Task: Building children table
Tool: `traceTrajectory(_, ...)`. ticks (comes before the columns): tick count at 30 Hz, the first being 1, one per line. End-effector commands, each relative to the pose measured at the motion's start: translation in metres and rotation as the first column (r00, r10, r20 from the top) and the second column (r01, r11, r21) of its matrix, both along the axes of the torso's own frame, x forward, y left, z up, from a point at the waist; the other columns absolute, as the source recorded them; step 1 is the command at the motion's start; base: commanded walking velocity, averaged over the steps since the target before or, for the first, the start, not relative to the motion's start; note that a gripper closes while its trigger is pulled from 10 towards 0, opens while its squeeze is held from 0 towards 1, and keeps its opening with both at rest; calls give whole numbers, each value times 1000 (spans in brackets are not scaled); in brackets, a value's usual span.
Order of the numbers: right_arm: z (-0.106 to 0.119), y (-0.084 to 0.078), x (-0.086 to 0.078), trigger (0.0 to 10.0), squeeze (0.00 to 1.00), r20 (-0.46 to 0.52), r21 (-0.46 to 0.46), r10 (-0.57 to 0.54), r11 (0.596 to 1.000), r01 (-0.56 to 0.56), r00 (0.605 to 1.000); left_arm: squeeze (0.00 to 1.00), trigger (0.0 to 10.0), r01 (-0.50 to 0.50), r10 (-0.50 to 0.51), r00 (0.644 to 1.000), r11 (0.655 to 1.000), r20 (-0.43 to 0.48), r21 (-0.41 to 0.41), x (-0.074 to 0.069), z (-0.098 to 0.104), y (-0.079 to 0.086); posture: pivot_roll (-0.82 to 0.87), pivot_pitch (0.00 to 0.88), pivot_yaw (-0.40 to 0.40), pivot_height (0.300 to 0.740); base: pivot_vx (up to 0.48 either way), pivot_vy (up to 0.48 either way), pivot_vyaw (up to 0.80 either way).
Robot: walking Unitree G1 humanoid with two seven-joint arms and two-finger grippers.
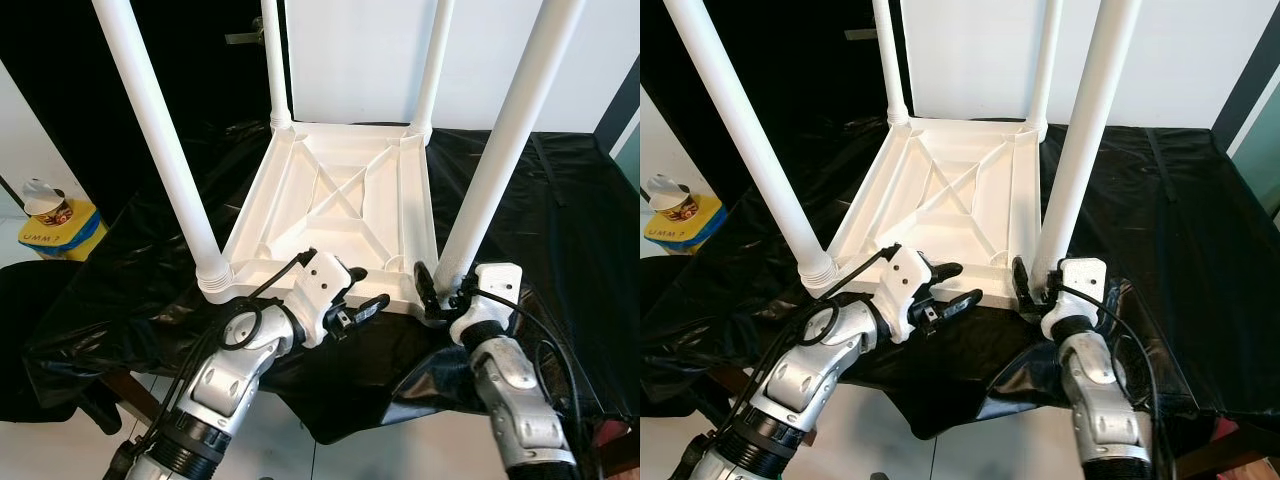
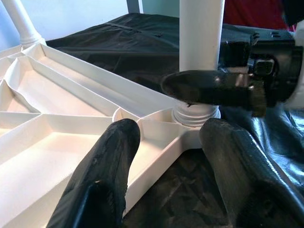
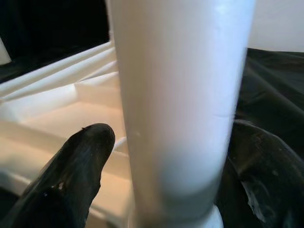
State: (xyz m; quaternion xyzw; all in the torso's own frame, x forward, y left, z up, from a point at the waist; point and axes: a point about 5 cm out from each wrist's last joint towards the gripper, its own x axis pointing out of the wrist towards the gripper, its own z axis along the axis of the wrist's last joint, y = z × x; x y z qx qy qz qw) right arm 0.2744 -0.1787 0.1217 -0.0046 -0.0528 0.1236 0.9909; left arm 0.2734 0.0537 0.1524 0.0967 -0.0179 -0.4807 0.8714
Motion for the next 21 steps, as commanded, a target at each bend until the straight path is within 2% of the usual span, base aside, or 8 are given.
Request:
traceTrajectory(1,-3,2,1,10000,0,-13,-1,53,999,-53,999,0,10000,12,-12,1000,1000,-17,11,-1,-3,1,-102,0,-8,740,0,0,0)
traceTrajectory(2,-3,1,6,10000,0,-23,-31,132,991,-132,991,0,10000,19,-19,1000,1000,-22,8,-1,-3,-1,-106,0,-3,740,0,0,0)
traceTrajectory(5,-4,0,11,10000,0,-39,-61,192,979,-194,981,0,10000,35,-35,999,999,-32,3,-2,-3,-2,-105,0,-1,740,0,0,0)
traceTrajectory(12,-6,3,27,10000,0,-65,-106,255,960,-261,965,0,10000,61,-61,997,998,-43,11,-2,-7,-8,-107,0,3,740,0,0,0)
traceTrajectory(13,-6,4,31,4980,0,-74,-113,259,957,-266,963,0,10000,67,-67,997,998,-45,13,-1,-7,-10,-104,0,4,740,0,0,0)
traceTrajectory(17,-6,4,33,4980,0,-81,-118,260,956,-269,962,0,10000,71,-70,996,997,-46,14,-1,-7,-12,-104,0,4,740,0,0,0)
traceTrajectory(18,-8,5,35,0,0,-94,-133,261,953,-272,961,0,10000,84,-83,996,996,-45,17,0,-7,-14,-98,0,2,740,0,0,0)
traceTrajectory(21,-12,5,37,0,0,-105,-148,269,948,-282,957,0,10000,100,-99,994,995,-44,24,0,-7,-17,-95,0,2,740,0,0,0)
